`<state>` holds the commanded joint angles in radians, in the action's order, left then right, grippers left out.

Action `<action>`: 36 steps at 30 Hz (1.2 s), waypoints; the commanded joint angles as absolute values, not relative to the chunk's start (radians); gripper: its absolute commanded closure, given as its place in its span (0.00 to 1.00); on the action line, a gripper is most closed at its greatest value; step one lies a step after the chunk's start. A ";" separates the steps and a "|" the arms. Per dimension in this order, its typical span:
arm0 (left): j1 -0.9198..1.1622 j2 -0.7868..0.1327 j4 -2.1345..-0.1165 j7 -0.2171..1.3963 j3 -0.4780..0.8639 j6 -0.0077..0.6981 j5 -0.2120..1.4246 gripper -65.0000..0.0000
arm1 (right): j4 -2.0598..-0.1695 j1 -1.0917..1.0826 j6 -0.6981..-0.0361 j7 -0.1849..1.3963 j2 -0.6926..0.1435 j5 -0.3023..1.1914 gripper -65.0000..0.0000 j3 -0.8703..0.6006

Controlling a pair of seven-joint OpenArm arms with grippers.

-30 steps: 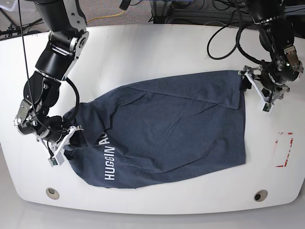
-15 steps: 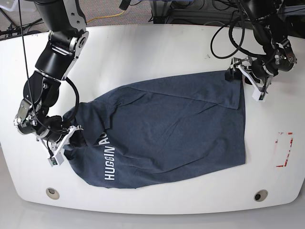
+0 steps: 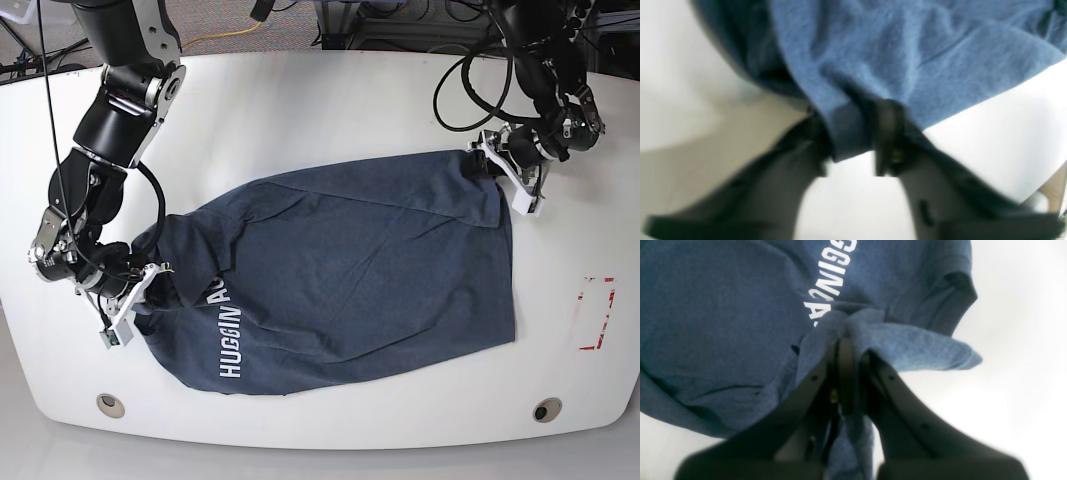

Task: Fold the T-shirt properly
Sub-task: 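Adjust the left gripper's grasp on the folded shirt edge, then lift the navy shirt with both grippers and swing it up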

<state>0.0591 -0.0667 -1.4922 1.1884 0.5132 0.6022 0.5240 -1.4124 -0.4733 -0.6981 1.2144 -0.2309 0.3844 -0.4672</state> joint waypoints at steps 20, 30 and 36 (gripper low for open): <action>0.188 -0.153 -1.824 1.136 0.513 0.604 0.522 0.96 | -1.475 -0.432 -0.698 1.214 -0.232 0.384 1.00 -0.469; 0.031 -0.116 -1.860 1.121 0.504 0.562 0.521 1.00 | -1.472 -0.519 -0.698 1.213 -0.242 0.372 1.00 -0.464; -0.162 -0.108 -1.865 1.158 0.470 0.533 0.519 1.00 | -1.468 -0.644 -0.698 1.213 -0.271 0.371 1.00 -0.460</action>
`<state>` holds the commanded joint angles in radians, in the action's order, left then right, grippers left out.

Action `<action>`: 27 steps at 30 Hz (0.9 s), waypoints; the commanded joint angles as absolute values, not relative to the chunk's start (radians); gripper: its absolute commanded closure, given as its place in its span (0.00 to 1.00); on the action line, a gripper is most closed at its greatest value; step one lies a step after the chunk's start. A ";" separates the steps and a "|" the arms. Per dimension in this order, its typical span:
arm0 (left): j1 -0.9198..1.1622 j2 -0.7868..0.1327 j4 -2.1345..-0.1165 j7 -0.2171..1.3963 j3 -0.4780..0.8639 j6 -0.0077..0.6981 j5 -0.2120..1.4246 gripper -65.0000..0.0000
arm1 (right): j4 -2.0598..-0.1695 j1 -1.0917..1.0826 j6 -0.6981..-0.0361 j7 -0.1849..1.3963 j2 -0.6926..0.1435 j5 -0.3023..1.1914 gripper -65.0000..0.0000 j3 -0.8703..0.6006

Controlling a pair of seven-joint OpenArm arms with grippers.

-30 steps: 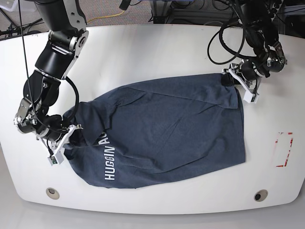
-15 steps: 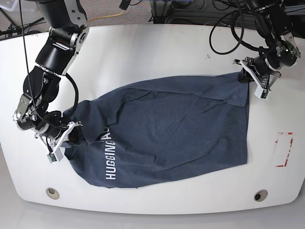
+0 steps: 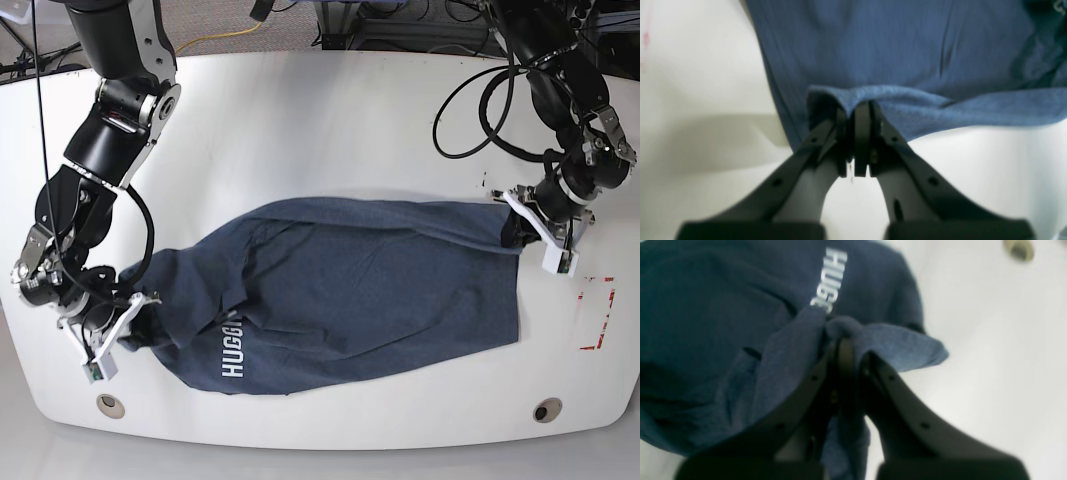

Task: Fold the T-shirt properly
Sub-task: 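Lift the navy shirt with both grippers and swing it up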

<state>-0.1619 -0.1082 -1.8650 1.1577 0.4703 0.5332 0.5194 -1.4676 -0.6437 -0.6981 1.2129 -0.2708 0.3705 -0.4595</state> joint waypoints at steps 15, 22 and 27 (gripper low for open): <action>-0.619 -0.173 -1.939 1.196 0.475 0.533 0.398 1.00 | -1.468 -1.066 -0.698 1.210 -0.318 0.229 1.00 -0.208; -0.869 -0.260 -1.863 1.196 0.472 0.499 0.400 1.00 | -1.471 -1.244 -0.698 1.211 -0.318 0.200 1.00 -0.120; -0.955 -0.314 -1.782 1.196 0.470 0.499 0.407 1.00 | -1.478 -1.265 -0.698 1.214 -0.357 0.209 1.00 -0.090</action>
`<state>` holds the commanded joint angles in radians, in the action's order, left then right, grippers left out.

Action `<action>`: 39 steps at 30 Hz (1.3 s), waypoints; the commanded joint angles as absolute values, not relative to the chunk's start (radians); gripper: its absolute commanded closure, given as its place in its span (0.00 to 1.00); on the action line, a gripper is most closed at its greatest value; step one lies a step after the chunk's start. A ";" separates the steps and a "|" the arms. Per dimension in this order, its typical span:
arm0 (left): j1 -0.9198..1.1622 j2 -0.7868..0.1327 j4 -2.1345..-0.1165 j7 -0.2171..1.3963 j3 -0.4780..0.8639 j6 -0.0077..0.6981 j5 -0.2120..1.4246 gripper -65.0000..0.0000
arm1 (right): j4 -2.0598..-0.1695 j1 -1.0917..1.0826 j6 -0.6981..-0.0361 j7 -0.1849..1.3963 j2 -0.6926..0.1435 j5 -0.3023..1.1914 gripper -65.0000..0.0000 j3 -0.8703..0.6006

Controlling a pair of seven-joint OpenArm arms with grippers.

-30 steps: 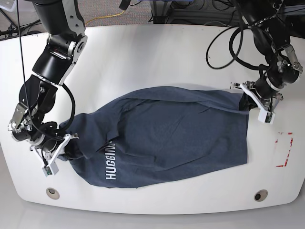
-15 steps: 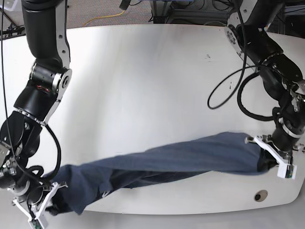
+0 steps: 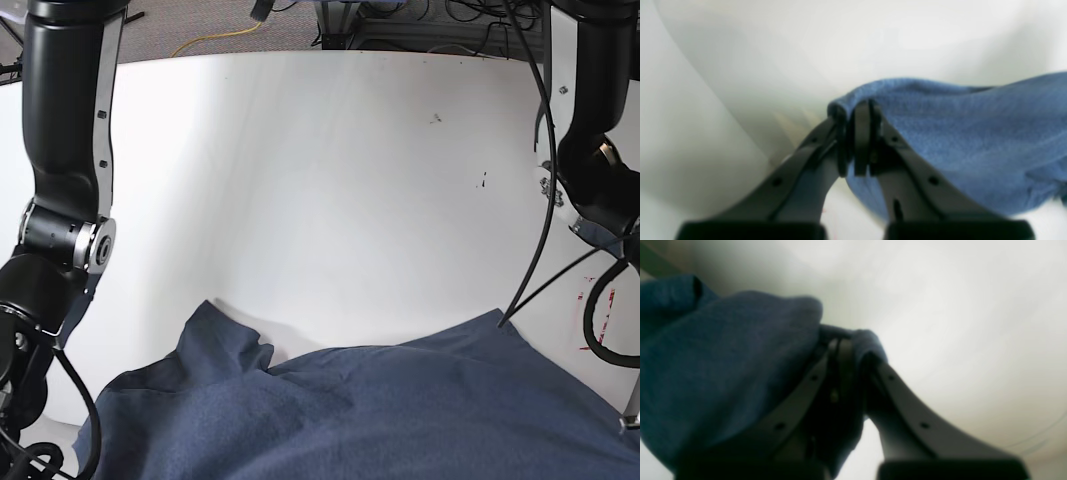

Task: Fold the T-shirt properly
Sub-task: 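Lift the navy shirt with both grippers and swing it up, then lay the shirt flat with both grippers, dragging it across the table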

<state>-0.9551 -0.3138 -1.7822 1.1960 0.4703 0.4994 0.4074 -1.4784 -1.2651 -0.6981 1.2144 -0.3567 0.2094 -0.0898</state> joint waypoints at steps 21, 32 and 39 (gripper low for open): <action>-0.573 -0.309 -1.988 1.316 0.476 0.599 0.407 1.00 | -1.931 -0.565 -0.698 1.308 -0.236 0.211 1.00 -0.317; -0.085 -0.306 -2.011 1.317 0.645 0.698 0.410 1.00 | -2.002 -0.232 -0.698 1.379 -0.170 0.211 1.00 -0.476; 0.166 -0.266 -2.009 1.296 0.685 0.698 0.403 1.00 | -1.998 -0.013 -0.698 1.363 -0.171 0.209 1.00 -0.486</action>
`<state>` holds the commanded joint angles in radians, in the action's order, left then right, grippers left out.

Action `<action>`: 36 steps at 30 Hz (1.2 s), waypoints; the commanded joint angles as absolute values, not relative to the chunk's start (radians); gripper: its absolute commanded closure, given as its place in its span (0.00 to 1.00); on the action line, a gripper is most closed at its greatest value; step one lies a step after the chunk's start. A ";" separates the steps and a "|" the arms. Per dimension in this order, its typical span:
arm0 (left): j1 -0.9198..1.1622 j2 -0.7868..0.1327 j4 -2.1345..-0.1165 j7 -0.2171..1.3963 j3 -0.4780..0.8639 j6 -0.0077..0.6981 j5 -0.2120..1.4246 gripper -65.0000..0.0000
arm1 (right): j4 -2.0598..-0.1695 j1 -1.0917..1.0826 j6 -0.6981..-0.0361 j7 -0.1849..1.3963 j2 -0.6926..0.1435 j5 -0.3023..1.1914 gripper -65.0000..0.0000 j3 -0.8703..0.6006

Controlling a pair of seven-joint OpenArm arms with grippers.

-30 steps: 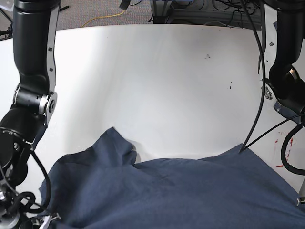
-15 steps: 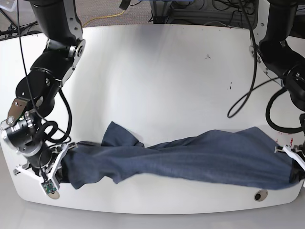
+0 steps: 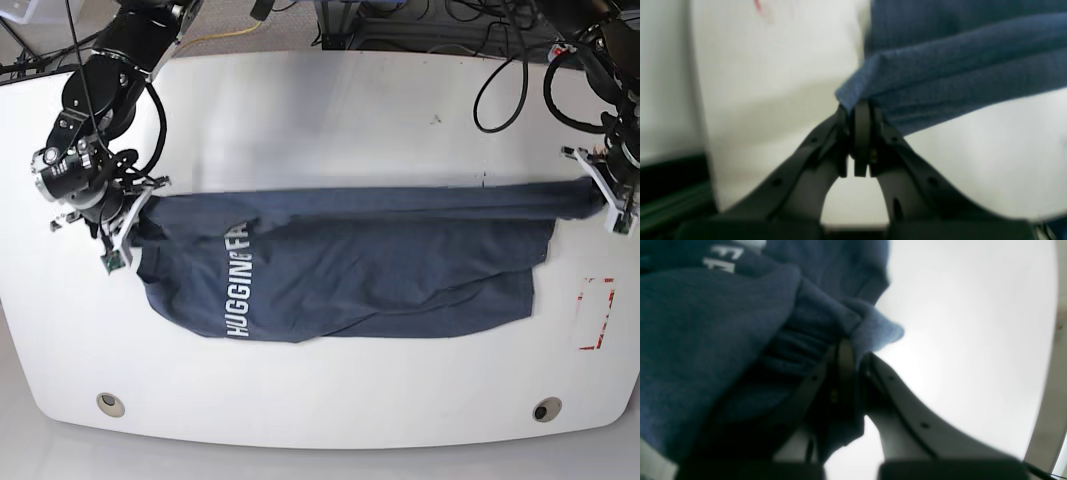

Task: Fold the T-shirt properly
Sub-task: 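Lay the shirt flat with both grippers, dragging it across the table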

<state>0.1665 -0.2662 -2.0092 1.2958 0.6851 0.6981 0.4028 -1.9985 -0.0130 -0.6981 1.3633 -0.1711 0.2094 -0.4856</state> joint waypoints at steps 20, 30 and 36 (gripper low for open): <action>0.513 -0.252 -1.986 1.127 0.636 0.698 0.397 1.00 | -1.995 0.338 -0.698 1.354 -0.219 0.199 1.00 -0.484; 0.513 -0.251 -1.960 1.130 0.642 0.698 0.397 1.00 | -1.995 0.338 -0.698 1.354 -0.211 0.199 1.00 -0.484; 0.513 -0.251 -1.959 1.130 0.642 0.698 0.397 1.00 | -1.995 0.337 -0.698 1.354 -0.211 0.202 1.00 -0.486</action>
<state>0.5132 -0.2509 -1.9586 1.1301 0.6421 0.6981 0.3966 -1.9954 0.3368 -0.6981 1.3541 -0.2110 0.2018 -0.4856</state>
